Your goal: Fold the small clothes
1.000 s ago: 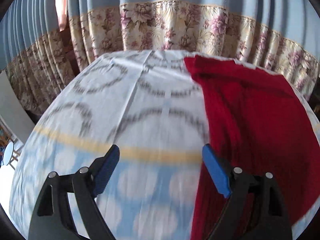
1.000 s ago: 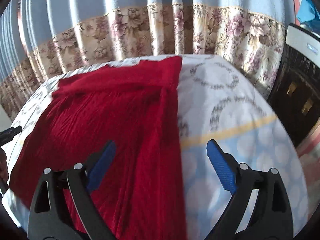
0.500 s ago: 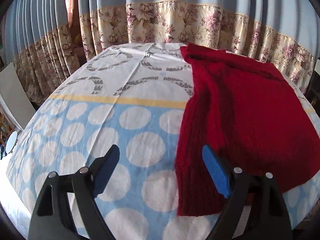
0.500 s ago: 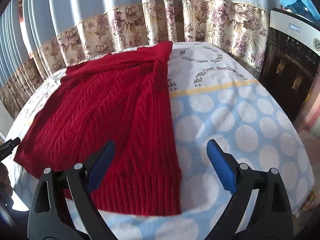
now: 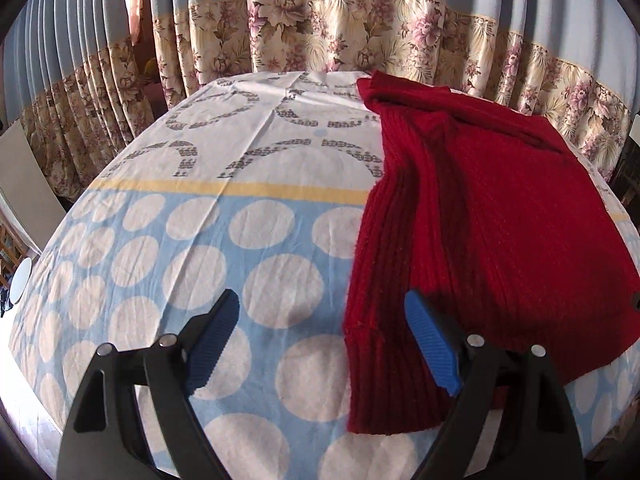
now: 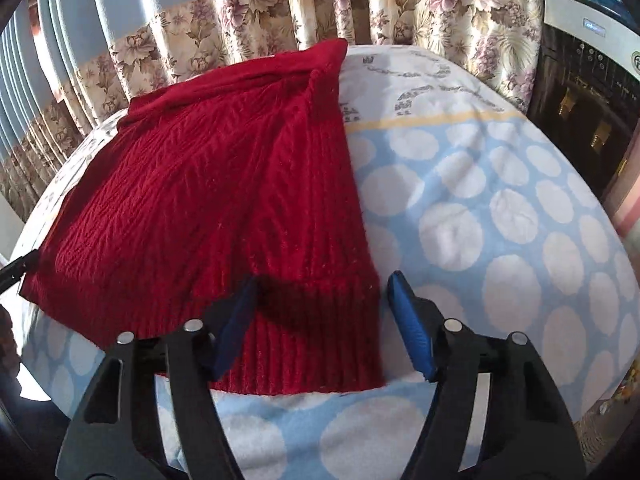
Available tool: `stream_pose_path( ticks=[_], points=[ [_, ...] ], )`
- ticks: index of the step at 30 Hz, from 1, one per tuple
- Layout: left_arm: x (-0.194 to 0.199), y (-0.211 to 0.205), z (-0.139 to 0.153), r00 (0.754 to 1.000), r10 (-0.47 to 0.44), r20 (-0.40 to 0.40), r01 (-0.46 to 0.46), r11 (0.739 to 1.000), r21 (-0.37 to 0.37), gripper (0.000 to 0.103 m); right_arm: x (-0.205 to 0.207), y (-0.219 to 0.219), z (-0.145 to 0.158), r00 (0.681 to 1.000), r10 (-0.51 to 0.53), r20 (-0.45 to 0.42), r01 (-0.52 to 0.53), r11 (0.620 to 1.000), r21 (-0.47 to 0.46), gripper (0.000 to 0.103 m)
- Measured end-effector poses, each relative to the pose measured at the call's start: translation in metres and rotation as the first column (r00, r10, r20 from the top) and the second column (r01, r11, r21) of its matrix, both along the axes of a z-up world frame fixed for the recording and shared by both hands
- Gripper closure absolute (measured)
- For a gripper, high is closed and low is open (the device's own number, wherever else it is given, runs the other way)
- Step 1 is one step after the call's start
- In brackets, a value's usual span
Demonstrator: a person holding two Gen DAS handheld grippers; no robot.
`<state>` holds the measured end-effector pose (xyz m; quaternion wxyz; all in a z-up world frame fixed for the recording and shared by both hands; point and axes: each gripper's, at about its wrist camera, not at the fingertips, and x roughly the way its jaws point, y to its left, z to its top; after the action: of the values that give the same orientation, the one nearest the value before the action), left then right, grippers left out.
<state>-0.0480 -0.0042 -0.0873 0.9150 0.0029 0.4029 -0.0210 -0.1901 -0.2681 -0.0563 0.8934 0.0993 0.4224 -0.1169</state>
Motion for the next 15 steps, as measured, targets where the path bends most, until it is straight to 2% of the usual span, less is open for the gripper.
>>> stream_pose_path(
  ticks=[2, 3, 4, 5, 8, 15],
  points=[
    [0.001, 0.000, 0.000, 1.000, 0.000, -0.008, 0.000, 1.000, -0.005, 0.018, 0.000, 0.005, 0.001, 1.000, 0.015, 0.002, -0.015, 1.000, -0.011, 0.053],
    [0.002, 0.000, 0.000, 1.000, -0.003, -0.014, 0.003, 1.000, -0.009, 0.018, 0.000, 0.008, 0.001, 1.000, 0.028, 0.005, -0.027, 1.000, -0.004, 0.073],
    [0.003, -0.001, 0.000, 1.000, -0.006, -0.017, 0.006, 1.000, -0.013, 0.018, 0.001, 0.011, 0.001, 0.999, 0.046, 0.010, -0.047, 0.999, 0.013, 0.085],
    [0.004, -0.002, 0.000, 1.000, -0.009, -0.018, 0.009, 1.000, -0.013, 0.018, 0.002, 0.015, 0.002, 0.998, 0.059, 0.015, -0.059, 0.998, 0.022, 0.085],
    [0.004, -0.004, -0.001, 0.999, -0.023, -0.026, 0.023, 0.999, -0.023, 0.018, 0.003, 0.024, 0.003, 0.998, 0.059, 0.017, -0.058, 0.997, -0.047, 0.086],
    [0.003, -0.013, -0.006, 0.996, -0.069, -0.062, 0.066, 0.997, -0.048, 0.018, 0.004, 0.017, 0.002, 0.998, 0.058, 0.022, -0.058, 0.998, -0.014, 0.085]
  ],
)
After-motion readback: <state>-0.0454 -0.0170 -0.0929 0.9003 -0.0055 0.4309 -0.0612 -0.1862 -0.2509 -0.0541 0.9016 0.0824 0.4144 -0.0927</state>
